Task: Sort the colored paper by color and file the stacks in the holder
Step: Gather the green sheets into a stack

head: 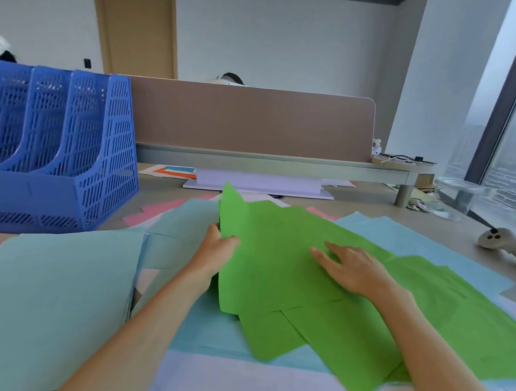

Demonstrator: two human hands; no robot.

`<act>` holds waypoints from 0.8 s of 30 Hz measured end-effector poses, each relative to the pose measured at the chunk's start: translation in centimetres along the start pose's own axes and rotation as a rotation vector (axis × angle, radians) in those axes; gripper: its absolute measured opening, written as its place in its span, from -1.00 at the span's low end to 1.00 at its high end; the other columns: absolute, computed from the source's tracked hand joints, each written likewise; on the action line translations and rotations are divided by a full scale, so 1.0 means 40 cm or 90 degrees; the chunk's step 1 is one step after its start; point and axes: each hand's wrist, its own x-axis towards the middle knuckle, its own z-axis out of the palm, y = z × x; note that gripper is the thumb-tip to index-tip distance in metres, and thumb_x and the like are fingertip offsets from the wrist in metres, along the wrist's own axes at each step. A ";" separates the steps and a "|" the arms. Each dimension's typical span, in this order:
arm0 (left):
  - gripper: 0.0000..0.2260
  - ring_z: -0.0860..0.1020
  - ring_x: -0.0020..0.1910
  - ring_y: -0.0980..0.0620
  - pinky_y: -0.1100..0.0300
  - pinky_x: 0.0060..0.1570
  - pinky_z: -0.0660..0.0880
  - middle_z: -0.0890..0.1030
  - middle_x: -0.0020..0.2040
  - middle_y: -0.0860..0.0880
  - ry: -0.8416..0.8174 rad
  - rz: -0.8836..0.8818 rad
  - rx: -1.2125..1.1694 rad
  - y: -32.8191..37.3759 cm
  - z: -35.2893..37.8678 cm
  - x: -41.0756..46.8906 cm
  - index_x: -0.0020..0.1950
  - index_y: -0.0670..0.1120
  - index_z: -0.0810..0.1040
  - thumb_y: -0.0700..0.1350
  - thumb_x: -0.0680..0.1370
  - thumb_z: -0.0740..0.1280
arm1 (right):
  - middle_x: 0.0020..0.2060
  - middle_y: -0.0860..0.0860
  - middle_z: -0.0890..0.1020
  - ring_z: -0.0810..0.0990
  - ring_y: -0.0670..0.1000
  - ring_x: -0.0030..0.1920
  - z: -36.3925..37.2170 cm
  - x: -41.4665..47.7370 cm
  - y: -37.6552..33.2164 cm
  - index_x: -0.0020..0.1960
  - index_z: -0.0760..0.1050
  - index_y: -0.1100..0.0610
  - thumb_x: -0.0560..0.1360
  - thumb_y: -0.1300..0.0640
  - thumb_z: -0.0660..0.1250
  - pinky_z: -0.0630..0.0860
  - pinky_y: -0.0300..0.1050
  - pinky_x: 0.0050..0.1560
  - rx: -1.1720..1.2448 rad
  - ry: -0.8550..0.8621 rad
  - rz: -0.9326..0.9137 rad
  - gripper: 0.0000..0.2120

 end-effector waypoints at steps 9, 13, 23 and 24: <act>-0.78 0.61 0.02 -0.08 -0.02 0.09 0.54 0.63 0.06 -0.09 0.026 0.020 -0.021 -0.020 -0.003 -0.001 0.17 -0.13 0.48 -0.19 0.53 0.35 | 0.53 0.09 0.17 0.09 0.19 0.53 0.001 -0.005 0.019 0.54 0.13 -0.06 0.54 -0.39 -0.19 0.01 0.31 0.48 -0.062 -0.060 0.064 -0.31; -0.67 0.61 0.05 -0.05 -0.02 0.13 0.54 0.63 0.12 -0.07 -0.042 0.002 -0.033 -0.029 0.005 0.005 0.20 -0.10 0.48 -0.14 0.47 0.43 | 0.46 0.01 0.35 0.28 0.07 0.47 -0.022 -0.038 -0.038 0.50 0.26 -0.04 0.60 -0.28 -0.11 0.17 0.01 0.45 0.090 -0.062 -0.039 -0.42; -0.51 0.32 0.38 -0.05 0.22 0.16 0.25 0.34 0.37 -0.10 -0.005 0.005 0.026 -0.016 -0.004 0.005 0.40 -0.21 0.25 -0.27 0.52 0.37 | 0.55 0.22 -0.04 -0.05 0.37 0.51 -0.039 -0.033 0.024 0.58 -0.06 -0.06 0.44 -0.51 -0.19 0.00 0.50 0.38 -0.113 -0.112 0.333 -0.15; -0.52 0.36 0.35 -0.06 0.19 0.19 0.29 0.37 0.36 -0.09 -0.017 -0.001 0.029 -0.020 -0.005 0.012 0.37 -0.19 0.28 -0.26 0.51 0.38 | 0.55 0.22 -0.04 -0.03 0.37 0.51 -0.032 -0.032 0.023 0.58 -0.06 -0.06 0.45 -0.50 -0.19 0.02 0.50 0.37 -0.124 -0.116 0.320 -0.17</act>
